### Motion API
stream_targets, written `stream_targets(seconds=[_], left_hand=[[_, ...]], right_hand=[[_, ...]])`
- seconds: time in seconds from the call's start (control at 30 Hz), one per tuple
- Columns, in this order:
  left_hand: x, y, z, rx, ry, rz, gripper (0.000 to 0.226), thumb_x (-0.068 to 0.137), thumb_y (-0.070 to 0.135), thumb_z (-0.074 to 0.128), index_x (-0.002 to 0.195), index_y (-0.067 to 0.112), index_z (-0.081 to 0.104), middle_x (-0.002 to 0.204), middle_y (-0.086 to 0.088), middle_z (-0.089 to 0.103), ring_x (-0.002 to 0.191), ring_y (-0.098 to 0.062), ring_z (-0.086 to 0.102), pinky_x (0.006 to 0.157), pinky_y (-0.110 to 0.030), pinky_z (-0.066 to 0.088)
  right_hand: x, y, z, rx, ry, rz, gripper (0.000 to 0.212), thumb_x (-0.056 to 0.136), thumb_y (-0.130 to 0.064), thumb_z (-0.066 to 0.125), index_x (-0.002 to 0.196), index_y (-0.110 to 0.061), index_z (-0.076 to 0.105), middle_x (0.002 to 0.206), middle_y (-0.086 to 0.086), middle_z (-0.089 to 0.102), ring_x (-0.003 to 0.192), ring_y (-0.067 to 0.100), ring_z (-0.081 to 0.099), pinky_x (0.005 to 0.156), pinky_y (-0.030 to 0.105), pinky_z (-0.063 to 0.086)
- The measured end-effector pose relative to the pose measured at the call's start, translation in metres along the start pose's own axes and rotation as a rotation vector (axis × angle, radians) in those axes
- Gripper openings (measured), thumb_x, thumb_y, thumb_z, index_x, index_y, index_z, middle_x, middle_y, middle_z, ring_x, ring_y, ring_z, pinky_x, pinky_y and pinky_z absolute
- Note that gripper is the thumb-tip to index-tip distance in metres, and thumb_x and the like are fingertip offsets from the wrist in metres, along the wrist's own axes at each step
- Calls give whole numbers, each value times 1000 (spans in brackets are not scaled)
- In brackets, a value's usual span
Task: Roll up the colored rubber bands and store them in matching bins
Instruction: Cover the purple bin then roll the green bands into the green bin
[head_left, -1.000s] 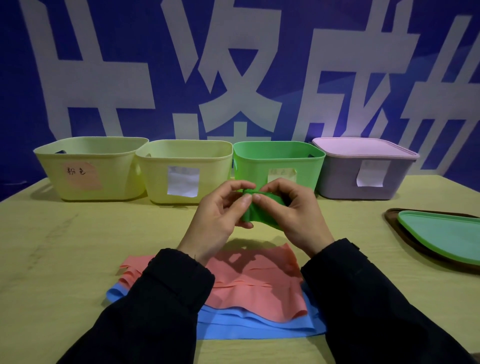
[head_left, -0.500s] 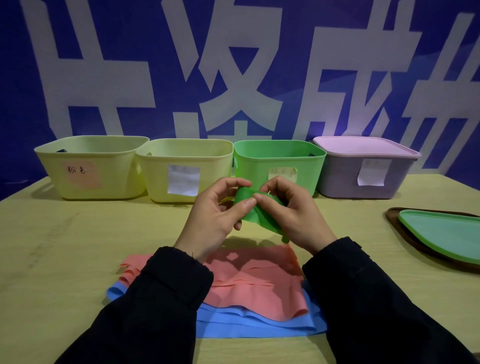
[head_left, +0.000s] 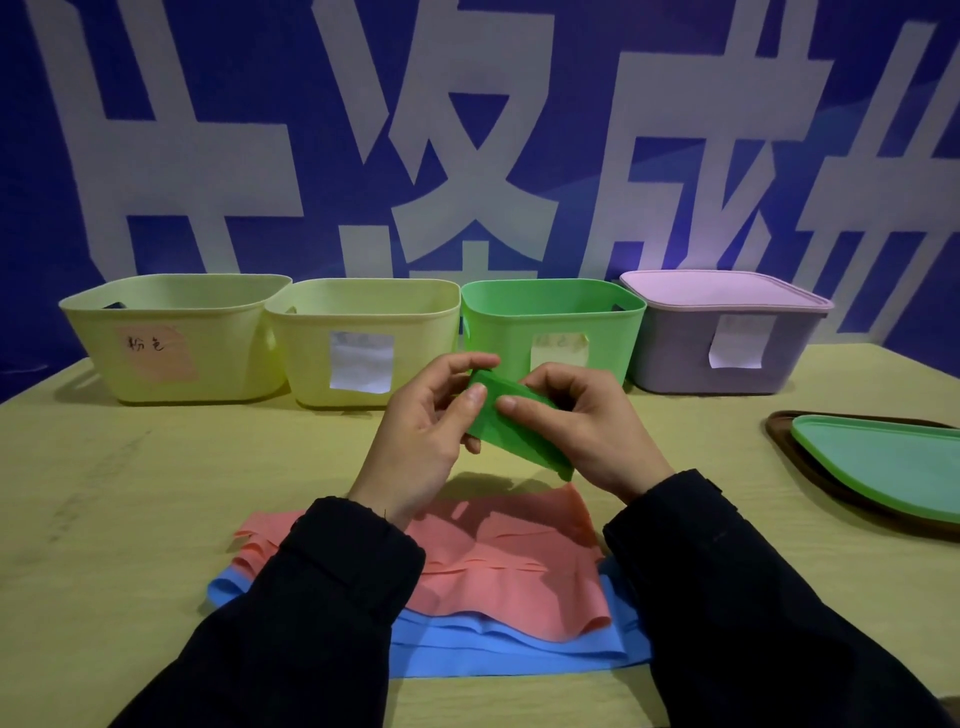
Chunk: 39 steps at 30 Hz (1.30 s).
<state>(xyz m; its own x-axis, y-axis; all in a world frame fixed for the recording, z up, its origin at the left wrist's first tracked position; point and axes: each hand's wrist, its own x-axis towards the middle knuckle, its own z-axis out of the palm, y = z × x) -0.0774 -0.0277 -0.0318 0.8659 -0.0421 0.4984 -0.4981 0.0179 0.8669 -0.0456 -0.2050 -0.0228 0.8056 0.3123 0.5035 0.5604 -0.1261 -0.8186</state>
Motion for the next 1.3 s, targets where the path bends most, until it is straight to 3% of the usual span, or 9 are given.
stream_targets(seconds=[0.1,0.2,0.4,0.6,0.73,0.97,1.03,1.2,1.3], left_hand=[[0,1,-1,-4,25,6,21,95,12,68,112,24,69,109,-15,66,74,-24,54,56,-28,47],[2,2,-1,-11,67,3,26,94,8,68,114,24,65,107,-10,71,76,-18,65,58,-26,51],[4,2,-6,-18,154,28,22,93,18,69,113,26,71,110,0,72,101,-23,72,90,-49,60],[1,8,-1,-62,153,28,29,104,9,52,120,30,65,101,5,70,94,-15,67,67,-27,58],[1,8,-1,-63,161,35,21,98,7,62,115,19,64,99,2,67,86,-15,64,60,-26,53],[3,7,-3,-51,214,-15,26,85,26,75,109,24,66,101,1,75,95,-18,72,71,-25,57],[2,6,-3,-50,217,-26,20,91,19,72,110,24,69,104,4,73,94,-14,72,72,-26,58],[0,5,4,-3,139,-45,28,105,13,51,121,32,64,111,-4,69,92,-10,69,68,-27,58],[-1,5,4,4,123,-36,19,103,14,56,112,26,67,109,-8,67,88,-11,65,64,-27,54]], right_hand=[[-1,-3,0,48,8,25,19,83,-26,78,74,-13,68,64,3,62,60,11,54,54,27,42],[-1,-7,-2,138,-2,54,20,75,-25,79,73,-10,66,67,1,64,60,10,56,54,22,46],[1,-7,-9,264,33,100,15,80,2,75,76,-7,64,68,3,65,56,10,59,49,20,48],[3,0,-9,315,65,85,14,74,-15,78,79,-7,68,70,10,62,53,15,52,45,25,42],[3,3,-8,299,74,86,12,78,-17,75,81,-7,70,65,5,64,51,15,53,45,24,40],[5,4,-8,280,174,119,27,83,-20,73,87,6,70,61,9,65,48,15,57,50,28,42],[5,6,-8,247,198,111,28,88,-17,71,86,11,69,60,9,62,48,13,54,48,25,40],[3,8,-1,241,180,83,24,81,-30,71,80,-6,71,71,3,61,65,11,53,58,22,43],[4,8,2,269,160,74,23,83,-27,70,83,-4,71,74,2,67,69,11,59,67,24,48]])
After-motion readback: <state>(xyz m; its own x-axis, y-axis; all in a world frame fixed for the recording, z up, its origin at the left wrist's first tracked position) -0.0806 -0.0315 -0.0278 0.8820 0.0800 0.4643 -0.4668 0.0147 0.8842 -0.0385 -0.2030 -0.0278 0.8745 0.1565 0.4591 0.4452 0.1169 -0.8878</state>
